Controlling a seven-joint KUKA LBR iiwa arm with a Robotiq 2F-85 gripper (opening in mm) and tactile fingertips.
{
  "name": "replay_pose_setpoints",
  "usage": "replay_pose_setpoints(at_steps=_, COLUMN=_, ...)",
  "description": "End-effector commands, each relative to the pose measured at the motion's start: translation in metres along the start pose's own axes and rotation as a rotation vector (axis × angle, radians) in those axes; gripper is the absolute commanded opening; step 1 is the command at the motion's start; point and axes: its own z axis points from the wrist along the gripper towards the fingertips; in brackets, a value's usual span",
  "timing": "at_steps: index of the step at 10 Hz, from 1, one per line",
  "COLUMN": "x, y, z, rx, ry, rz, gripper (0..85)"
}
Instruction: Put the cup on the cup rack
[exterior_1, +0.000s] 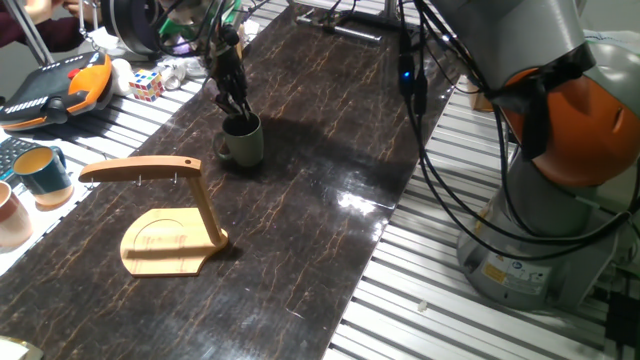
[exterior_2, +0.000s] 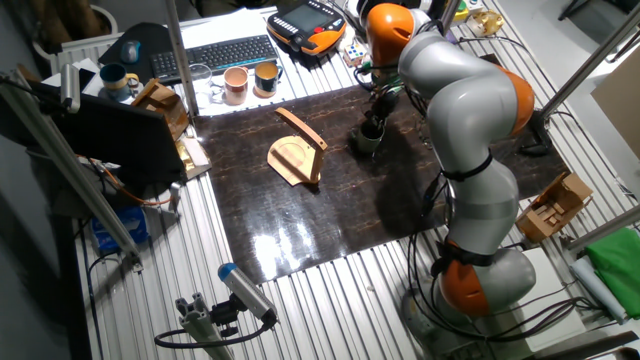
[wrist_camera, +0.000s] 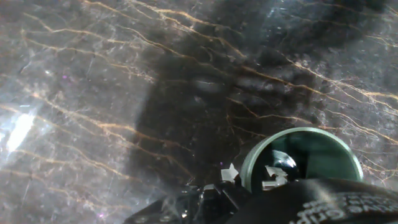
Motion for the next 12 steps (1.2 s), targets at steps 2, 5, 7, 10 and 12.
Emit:
replay_pose_setpoints(at_steps=2, x=0.0003, y=-0.0004, z=0.0021, rx=0.003, ry=-0.008, rz=0.0, gripper=26.7)
replay_pose_setpoints(at_steps=5, x=0.0014, y=-0.0003, z=0.0043, rx=-0.003, ry=-0.008, rz=0.002, gripper=24.0)
replay_pose_setpoints(at_steps=7, x=0.0015, y=-0.0007, z=0.0052, rx=-0.002, ry=-0.003, rz=-0.003, gripper=13.0)
replay_pose_setpoints(at_steps=10, x=0.0014, y=-0.0012, z=0.0038, rx=-0.013, ry=0.013, rz=-0.03, gripper=1.0)
replay_pose_setpoints(at_steps=12, x=-0.0006, y=-0.0013, z=-0.0043, rx=-0.018, ry=0.053, rz=-0.081, gripper=1.0)
